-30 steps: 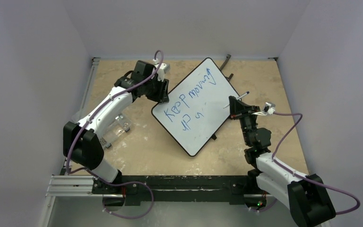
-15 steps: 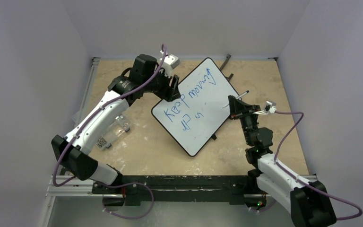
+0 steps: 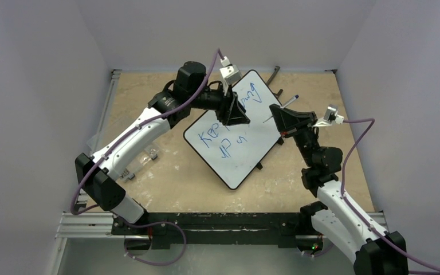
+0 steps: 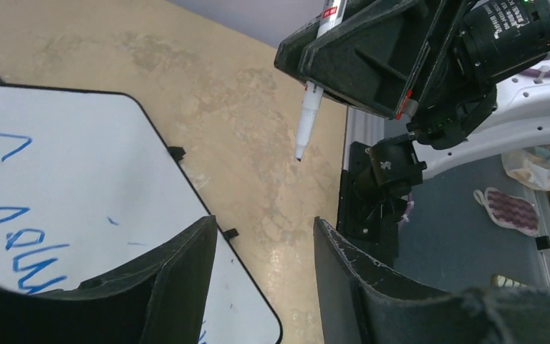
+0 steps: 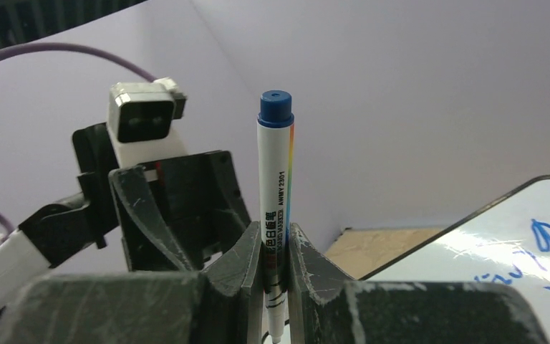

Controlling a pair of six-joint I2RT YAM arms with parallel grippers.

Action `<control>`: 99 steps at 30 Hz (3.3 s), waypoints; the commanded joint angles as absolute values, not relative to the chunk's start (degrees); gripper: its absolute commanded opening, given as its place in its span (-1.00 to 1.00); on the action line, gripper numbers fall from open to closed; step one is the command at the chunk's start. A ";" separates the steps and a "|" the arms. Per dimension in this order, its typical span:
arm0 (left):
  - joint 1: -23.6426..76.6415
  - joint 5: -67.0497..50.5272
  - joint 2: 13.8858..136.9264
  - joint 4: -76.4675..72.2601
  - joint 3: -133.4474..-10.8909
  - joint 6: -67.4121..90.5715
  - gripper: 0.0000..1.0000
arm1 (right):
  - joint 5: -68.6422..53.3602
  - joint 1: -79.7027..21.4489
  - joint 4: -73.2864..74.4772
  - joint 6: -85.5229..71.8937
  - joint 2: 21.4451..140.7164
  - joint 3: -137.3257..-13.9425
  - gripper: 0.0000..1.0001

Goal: Write a sentence on the whiteboard

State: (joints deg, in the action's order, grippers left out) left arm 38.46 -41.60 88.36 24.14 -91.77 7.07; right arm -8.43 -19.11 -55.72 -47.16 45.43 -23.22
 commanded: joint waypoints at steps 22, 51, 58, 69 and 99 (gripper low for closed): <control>42.81 -45.49 95.50 19.51 -100.94 9.60 -0.07 | -21.14 -19.33 -61.63 -54.89 50.29 -28.71 -1.00; 43.89 -49.79 96.26 42.08 -110.23 -10.43 -1.00 | -27.58 -19.33 -33.68 -41.25 44.83 -39.06 -0.30; 43.92 -49.19 97.56 52.20 -114.68 -18.87 -1.00 | -32.05 -19.34 -15.60 -32.85 46.77 -49.25 -0.38; 43.88 -44.77 97.93 57.22 -117.36 -23.48 -1.00 | -44.80 -19.32 -6.87 -31.01 53.28 -54.79 -0.32; 44.65 -39.69 98.87 58.89 -118.24 -24.79 -0.80 | -48.75 -19.27 -11.07 -33.13 55.86 -51.18 -1.00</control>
